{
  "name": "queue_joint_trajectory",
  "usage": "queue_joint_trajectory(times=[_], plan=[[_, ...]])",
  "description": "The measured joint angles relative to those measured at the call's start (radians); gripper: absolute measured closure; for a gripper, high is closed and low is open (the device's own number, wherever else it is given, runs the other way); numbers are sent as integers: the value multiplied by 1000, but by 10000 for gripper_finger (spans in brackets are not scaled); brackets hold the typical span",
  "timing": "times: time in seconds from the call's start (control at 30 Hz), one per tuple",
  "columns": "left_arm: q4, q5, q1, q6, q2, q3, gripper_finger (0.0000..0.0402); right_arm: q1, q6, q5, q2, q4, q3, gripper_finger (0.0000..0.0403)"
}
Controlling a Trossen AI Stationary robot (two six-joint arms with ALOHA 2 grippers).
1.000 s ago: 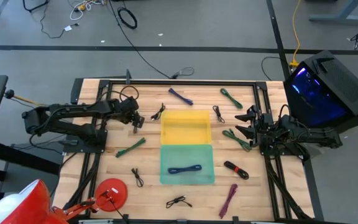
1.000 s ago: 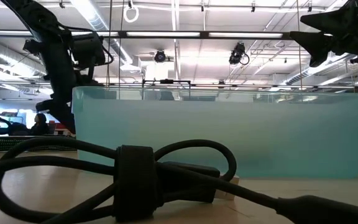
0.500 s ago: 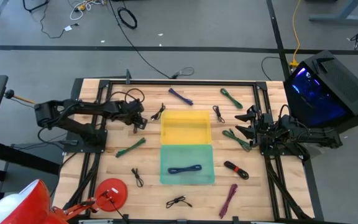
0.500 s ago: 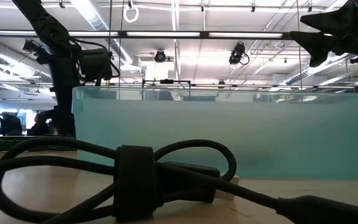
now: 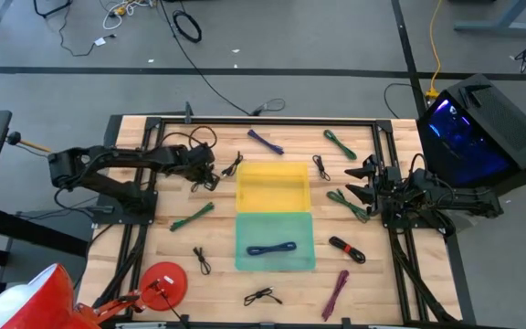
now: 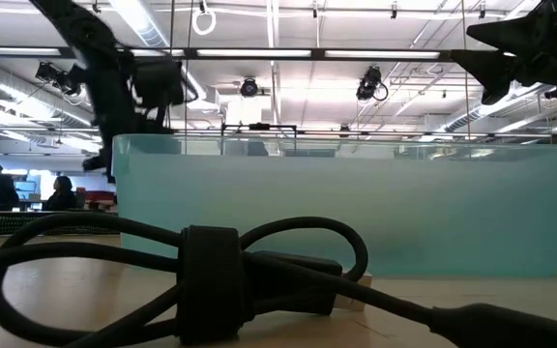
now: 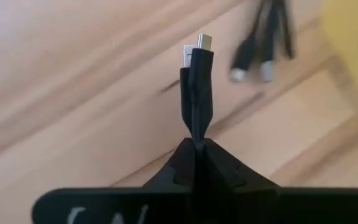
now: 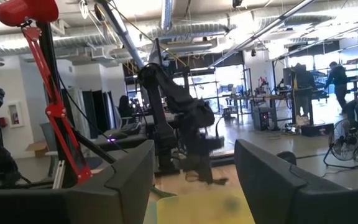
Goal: Pick & Place USB Port
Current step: Put the black charger cable into the yellow bin
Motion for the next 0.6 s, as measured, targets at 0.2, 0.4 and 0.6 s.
queue_joint_trajectory(times=[0.2,0.4,0.6], plan=[[-167,-118,-109,94,-59,237,388,0,2,-1,0,-4,0,179],[-183,-139,-231,275,-74,456,388,0,77,-47,0,-3,0,179],[-144,-115,-319,412,-73,538,388,0,123,-57,0,6,0,179]])
